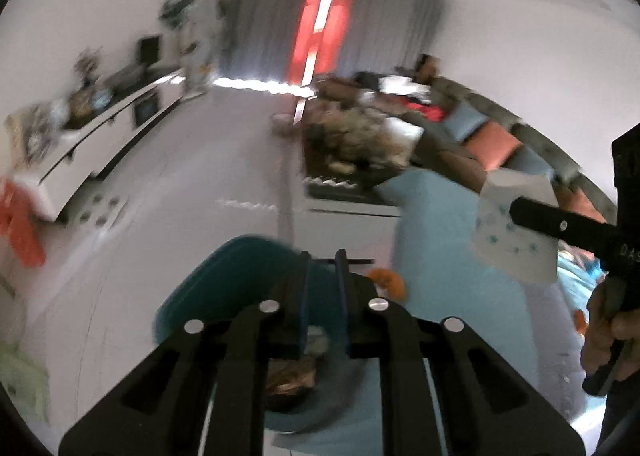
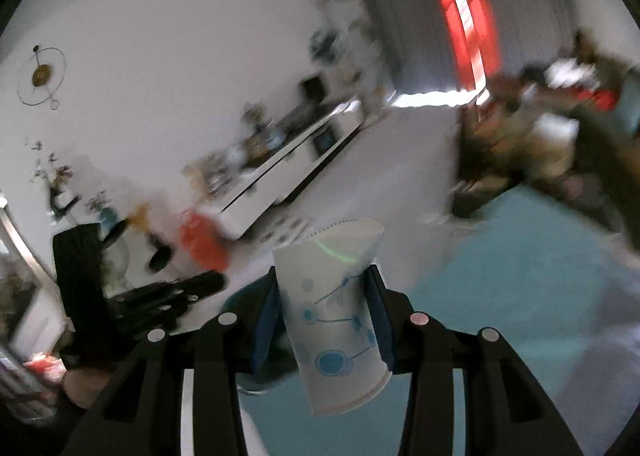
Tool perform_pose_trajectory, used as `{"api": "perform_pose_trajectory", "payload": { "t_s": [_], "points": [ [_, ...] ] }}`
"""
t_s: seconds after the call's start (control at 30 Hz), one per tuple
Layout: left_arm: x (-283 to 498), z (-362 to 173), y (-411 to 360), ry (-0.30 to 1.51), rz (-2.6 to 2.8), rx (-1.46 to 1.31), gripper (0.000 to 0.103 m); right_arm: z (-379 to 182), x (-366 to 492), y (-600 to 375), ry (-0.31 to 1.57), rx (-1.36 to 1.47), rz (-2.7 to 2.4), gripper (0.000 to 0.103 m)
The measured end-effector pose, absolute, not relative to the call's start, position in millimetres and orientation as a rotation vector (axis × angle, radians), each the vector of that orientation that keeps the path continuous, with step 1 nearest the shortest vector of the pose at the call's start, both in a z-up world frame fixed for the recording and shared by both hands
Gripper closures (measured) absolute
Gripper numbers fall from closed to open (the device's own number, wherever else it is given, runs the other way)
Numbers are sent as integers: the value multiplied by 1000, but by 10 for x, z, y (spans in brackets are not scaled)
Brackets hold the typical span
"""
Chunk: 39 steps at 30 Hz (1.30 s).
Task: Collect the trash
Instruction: 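Carry the orange peel and paper cup over the teal bin, then open both tools to drop the peel and cup into the bin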
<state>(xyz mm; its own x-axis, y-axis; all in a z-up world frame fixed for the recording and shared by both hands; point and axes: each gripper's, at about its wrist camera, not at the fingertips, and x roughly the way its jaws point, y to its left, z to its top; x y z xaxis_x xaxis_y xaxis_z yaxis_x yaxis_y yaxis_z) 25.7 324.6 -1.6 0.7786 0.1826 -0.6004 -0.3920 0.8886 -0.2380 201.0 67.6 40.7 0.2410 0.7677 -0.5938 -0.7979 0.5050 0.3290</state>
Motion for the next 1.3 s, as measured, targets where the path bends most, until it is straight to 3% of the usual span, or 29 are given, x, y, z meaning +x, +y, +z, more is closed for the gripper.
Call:
{"api": "perform_pose_trajectory", "payload": {
  "t_s": [0.3,0.7,0.8,0.87,0.93,1.0,1.03,1.07,1.13,1.3],
  "points": [
    [67,-409,3632,651,344,-444,93,-31,2193,1078,945,-42,1090,63],
    [441,-759,3561,787,350,-400,92,-378,1907,1811,1067,-176,1162,62],
    [500,-910,3601,828,368,-393,79,-483,1892,1906,1110,-194,1152,61],
    [530,-990,3614,844,370,-399,63,-566,1893,1957,1138,-208,1136,61],
    [544,-1065,3639,853,377,-398,59,-636,1868,1987,1158,-214,1126,60],
    [564,-1125,3665,862,387,-400,52,-679,1871,2000,1170,-212,1117,52],
    [573,-1150,3664,864,393,-394,43,-694,1879,2008,1169,-212,1109,45],
    [583,-1170,3678,869,398,-398,30,-689,1887,1996,1159,-214,1092,45],
    [582,-1177,3663,869,410,-395,15,-681,1891,1995,1161,-206,1091,42],
    [517,-1036,3675,828,424,-386,11,-467,1921,1830,1086,-171,1094,41]
  ]
}}
